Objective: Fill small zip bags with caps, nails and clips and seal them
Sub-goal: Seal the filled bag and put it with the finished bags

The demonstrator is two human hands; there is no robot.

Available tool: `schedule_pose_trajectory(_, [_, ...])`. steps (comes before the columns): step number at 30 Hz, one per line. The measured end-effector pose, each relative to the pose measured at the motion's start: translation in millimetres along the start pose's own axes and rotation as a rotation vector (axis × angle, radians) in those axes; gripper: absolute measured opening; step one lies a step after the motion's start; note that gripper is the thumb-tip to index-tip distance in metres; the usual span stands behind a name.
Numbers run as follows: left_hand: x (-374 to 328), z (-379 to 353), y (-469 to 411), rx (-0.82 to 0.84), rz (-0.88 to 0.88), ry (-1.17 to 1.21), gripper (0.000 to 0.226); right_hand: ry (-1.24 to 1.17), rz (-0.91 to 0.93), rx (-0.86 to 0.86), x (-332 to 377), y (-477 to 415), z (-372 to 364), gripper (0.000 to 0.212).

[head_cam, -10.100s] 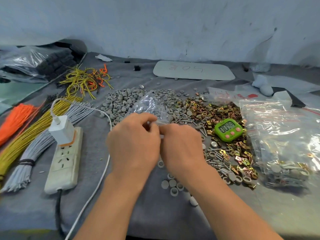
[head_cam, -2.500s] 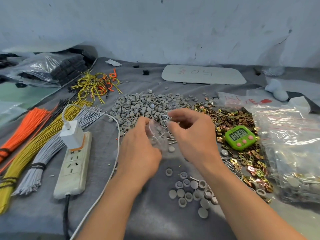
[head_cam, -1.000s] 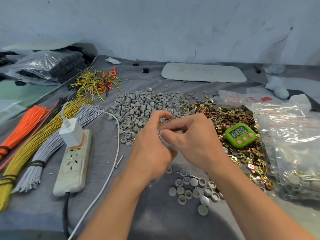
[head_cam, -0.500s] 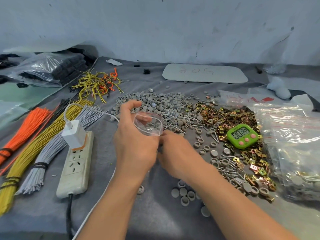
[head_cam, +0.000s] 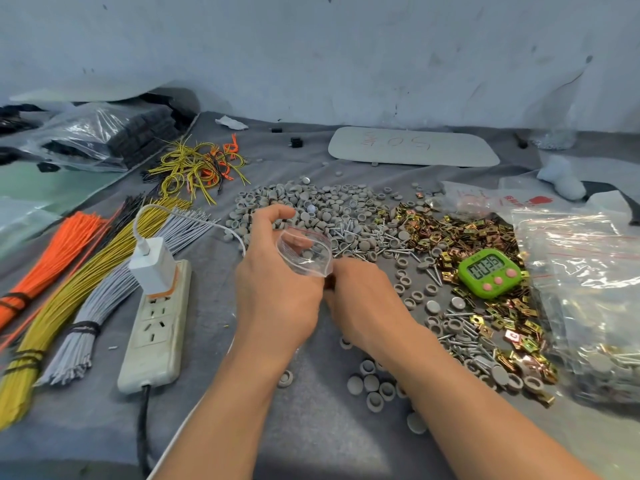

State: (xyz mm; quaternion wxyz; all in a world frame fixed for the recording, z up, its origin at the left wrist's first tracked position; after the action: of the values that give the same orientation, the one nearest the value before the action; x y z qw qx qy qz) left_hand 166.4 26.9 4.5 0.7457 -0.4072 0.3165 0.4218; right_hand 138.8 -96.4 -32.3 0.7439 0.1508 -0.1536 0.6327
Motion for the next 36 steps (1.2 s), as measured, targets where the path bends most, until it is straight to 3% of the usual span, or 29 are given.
schedule_pose_trajectory(3, [4.5, -0.4, -0.4, 0.013, 0.024, -0.016, 0.065, -0.022, -0.05, -0.051, -3.7, 1.7, -1.3, 0.027])
schedule_pose_trajectory(6, [7.8, -4.2, 3.4, 0.065, 0.025, -0.095, 0.066, -0.201, -0.122, -0.132, -13.5, 5.9, 7.3, 0.024])
schedule_pose_trajectory(10, [6.8, -10.4, 6.2, 0.177, 0.027, -0.216, 0.07, -0.559, 0.057, -0.418, -5.6, 20.9, 42.7, 0.02])
schedule_pose_trajectory(12, [4.6, -13.6, 3.1, 0.255, 0.01, -0.23, 0.063, -0.666, 0.179, -0.344, 5.3, 27.5, 50.5, 0.02])
schedule_pose_trajectory(16, [-2.8, -19.9, 4.4, 0.338, -0.062, -0.173, 0.056, -0.517, 0.202, -0.199, 13.8, 32.9, 45.2, 0.02])
schedule_pose_trajectory(20, [0.0, -20.8, 5.1, 0.329, -0.043, -0.08, 0.065, -0.547, 0.17, -0.262, 6.0, 36.0, 47.8, 0.02])
schedule_pose_trajectory(24, [-0.6, -20.6, 4.1, 0.335, -0.041, -0.086, 0.078, -0.458, 0.139, -0.144, 2.7, 35.4, 49.7, 0.013])
schedule_pose_trajectory(27, [4.5, -19.7, 3.6, 0.288, 0.003, -0.102, 0.076, -0.438, 0.089, -0.202, -2.0, 35.0, 51.8, 0.052])
schedule_pose_trajectory(29, [8.1, -20.5, 3.8, 0.327, 0.018, -0.168, 0.066, -0.447, 0.061, -0.223, -0.9, 35.4, 52.6, 0.061])
schedule_pose_trajectory(33, [9.3, -26.4, 1.2, 0.399, -0.028, -0.426, 0.061, -0.526, 0.051, -0.119, -4.4, 34.2, 51.2, 0.053])
schedule_pose_trajectory(36, [13.2, -26.3, -0.2, 0.396, -0.069, -0.461, 0.06, -0.506, 0.066, -0.036, -5.4, 38.2, 54.3, 0.033])
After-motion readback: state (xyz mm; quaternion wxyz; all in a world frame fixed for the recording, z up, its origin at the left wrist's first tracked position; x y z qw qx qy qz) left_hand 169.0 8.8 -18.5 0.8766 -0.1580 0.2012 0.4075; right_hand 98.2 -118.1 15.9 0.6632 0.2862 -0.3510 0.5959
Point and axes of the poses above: each hand's wrist, its own y-axis away from the middle knuckle, its own z-axis out of the back of the hand, x = y × z, the point moved 2 cm from there along -y, towards the middle knuckle, and after that the axes turned 12 degrees about x, right-handed, at the moved point
